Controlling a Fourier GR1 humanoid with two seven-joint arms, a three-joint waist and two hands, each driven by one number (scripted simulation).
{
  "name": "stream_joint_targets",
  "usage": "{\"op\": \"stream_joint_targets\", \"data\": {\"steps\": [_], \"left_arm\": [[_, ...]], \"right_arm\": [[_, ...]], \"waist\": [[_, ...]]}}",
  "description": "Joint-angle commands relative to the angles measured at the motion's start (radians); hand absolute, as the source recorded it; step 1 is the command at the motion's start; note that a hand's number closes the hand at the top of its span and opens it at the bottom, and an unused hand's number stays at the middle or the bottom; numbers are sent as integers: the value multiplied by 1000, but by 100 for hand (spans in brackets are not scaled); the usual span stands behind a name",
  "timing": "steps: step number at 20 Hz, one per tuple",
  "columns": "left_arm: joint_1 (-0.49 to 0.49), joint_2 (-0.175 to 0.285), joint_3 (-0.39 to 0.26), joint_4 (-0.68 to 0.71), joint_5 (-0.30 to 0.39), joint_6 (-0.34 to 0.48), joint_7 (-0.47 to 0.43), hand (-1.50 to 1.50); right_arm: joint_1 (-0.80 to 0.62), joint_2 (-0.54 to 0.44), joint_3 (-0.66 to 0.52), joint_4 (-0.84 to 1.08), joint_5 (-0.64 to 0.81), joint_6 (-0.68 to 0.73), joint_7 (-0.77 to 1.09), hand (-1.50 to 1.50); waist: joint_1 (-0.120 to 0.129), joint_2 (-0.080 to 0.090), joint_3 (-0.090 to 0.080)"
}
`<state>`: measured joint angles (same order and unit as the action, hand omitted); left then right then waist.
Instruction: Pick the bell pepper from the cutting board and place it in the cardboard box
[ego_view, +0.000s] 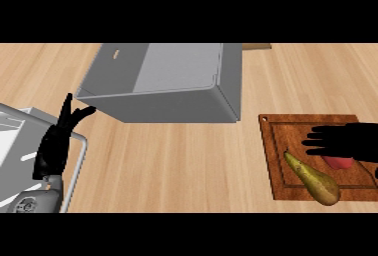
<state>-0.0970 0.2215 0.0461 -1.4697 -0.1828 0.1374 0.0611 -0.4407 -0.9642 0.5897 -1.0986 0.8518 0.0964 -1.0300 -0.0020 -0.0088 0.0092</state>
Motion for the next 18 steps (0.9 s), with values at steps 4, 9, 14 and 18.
{"op": "stream_joint_targets", "data": {"steps": [4, 9, 14, 18], "left_arm": [[5, 128, 99, 81, -48, -12, 44, 0], [38, 145, 128, 76, -31, -40, -10, 0], [16, 106, 102, 47, -61, -27, 51, 0], [18, 106, 124, 89, -69, -33, 3, 0]], "right_arm": [[50, -10, 1, -14, 61, -36, 30, -150], [32, 75, 17, 21, 120, -39, 107, -150], [47, 177, -39, 73, 110, -224, 98, 150], [1, 214, -77, 86, 95, -258, 77, 150]], "waist": [[-5, 9, -9], [12, 12, -9], [11, 14, -7], [14, 17, -8]]}}
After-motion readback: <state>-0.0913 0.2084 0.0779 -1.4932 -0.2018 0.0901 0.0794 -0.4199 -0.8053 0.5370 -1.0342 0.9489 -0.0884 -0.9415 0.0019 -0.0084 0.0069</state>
